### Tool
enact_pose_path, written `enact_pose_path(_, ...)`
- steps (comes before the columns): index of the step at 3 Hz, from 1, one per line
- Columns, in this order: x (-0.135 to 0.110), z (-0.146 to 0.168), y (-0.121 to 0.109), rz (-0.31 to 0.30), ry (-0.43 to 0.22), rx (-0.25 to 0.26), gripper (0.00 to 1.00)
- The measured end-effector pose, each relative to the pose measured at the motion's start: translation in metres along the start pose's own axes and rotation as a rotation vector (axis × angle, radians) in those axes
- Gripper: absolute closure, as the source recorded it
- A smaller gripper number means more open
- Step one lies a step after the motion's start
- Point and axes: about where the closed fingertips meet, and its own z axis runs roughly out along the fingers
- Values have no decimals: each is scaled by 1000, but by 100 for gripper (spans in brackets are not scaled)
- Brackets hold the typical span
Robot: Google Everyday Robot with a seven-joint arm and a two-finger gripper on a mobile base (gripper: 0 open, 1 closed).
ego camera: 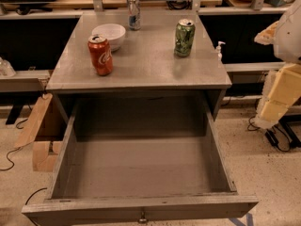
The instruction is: Place green can into top drawer
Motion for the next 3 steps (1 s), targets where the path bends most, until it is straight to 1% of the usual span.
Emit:
enact_pose_path(1,0,0,0,0,0,0,0)
enact_pose_path(2,2,8,-14,18,-56,35,0)
enact_pose_path(3,4,38,-45,46,-194,81,0)
